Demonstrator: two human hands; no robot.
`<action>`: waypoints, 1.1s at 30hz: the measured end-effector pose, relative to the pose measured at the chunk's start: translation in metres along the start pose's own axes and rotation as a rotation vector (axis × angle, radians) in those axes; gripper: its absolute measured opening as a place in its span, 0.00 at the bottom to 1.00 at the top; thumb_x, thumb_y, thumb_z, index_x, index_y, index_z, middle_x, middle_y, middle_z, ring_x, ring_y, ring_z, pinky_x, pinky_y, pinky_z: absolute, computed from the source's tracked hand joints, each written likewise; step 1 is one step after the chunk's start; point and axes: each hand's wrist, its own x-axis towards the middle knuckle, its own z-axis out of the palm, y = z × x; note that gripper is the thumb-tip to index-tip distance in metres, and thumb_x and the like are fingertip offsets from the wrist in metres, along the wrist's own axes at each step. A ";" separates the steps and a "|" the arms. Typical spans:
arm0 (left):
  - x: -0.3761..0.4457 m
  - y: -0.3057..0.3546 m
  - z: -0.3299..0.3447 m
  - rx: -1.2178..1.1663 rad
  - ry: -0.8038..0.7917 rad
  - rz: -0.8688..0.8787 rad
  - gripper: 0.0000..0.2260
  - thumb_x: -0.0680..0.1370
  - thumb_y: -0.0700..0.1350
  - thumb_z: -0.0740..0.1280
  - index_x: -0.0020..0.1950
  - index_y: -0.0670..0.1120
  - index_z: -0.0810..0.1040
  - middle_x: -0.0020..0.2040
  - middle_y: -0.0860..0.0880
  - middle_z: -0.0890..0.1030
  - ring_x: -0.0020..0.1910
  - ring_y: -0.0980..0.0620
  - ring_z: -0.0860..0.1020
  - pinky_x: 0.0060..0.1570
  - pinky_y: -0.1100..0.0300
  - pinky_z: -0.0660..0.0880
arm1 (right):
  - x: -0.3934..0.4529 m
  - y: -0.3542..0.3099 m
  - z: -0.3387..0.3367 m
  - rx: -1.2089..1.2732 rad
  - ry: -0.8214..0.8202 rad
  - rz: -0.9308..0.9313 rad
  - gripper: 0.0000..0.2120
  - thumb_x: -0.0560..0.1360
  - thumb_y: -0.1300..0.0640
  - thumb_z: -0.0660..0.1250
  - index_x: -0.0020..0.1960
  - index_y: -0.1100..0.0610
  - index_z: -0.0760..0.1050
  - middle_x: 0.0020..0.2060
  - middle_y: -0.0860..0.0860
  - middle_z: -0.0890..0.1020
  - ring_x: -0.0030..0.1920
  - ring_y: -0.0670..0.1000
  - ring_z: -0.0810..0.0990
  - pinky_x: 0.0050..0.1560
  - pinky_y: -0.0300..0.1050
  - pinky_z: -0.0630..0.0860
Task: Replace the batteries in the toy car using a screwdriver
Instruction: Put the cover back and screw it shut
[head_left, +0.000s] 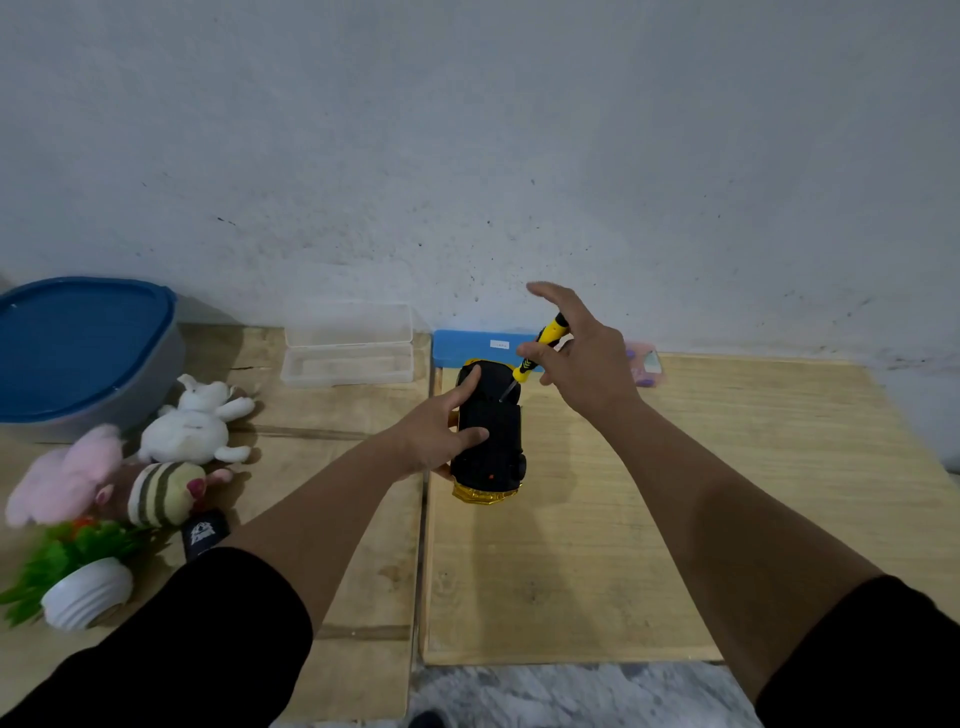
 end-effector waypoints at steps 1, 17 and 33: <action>0.000 0.000 0.000 0.006 0.004 0.002 0.35 0.78 0.41 0.64 0.74 0.65 0.47 0.70 0.47 0.66 0.61 0.42 0.74 0.47 0.42 0.80 | 0.001 0.000 0.000 0.022 -0.013 0.017 0.23 0.73 0.58 0.70 0.66 0.48 0.68 0.45 0.56 0.79 0.37 0.54 0.82 0.38 0.33 0.77; 0.001 -0.006 -0.006 0.033 0.045 -0.005 0.35 0.79 0.41 0.64 0.75 0.64 0.46 0.71 0.46 0.65 0.59 0.43 0.74 0.46 0.44 0.80 | -0.001 -0.006 -0.009 0.374 -0.180 0.158 0.12 0.78 0.65 0.61 0.60 0.55 0.72 0.53 0.57 0.79 0.40 0.54 0.85 0.42 0.41 0.82; 0.003 0.001 -0.006 0.040 0.047 0.005 0.36 0.78 0.41 0.65 0.74 0.65 0.47 0.71 0.47 0.65 0.61 0.41 0.74 0.47 0.41 0.79 | -0.001 -0.010 -0.010 0.469 -0.168 0.208 0.16 0.79 0.64 0.60 0.66 0.57 0.66 0.53 0.63 0.79 0.40 0.51 0.85 0.44 0.39 0.81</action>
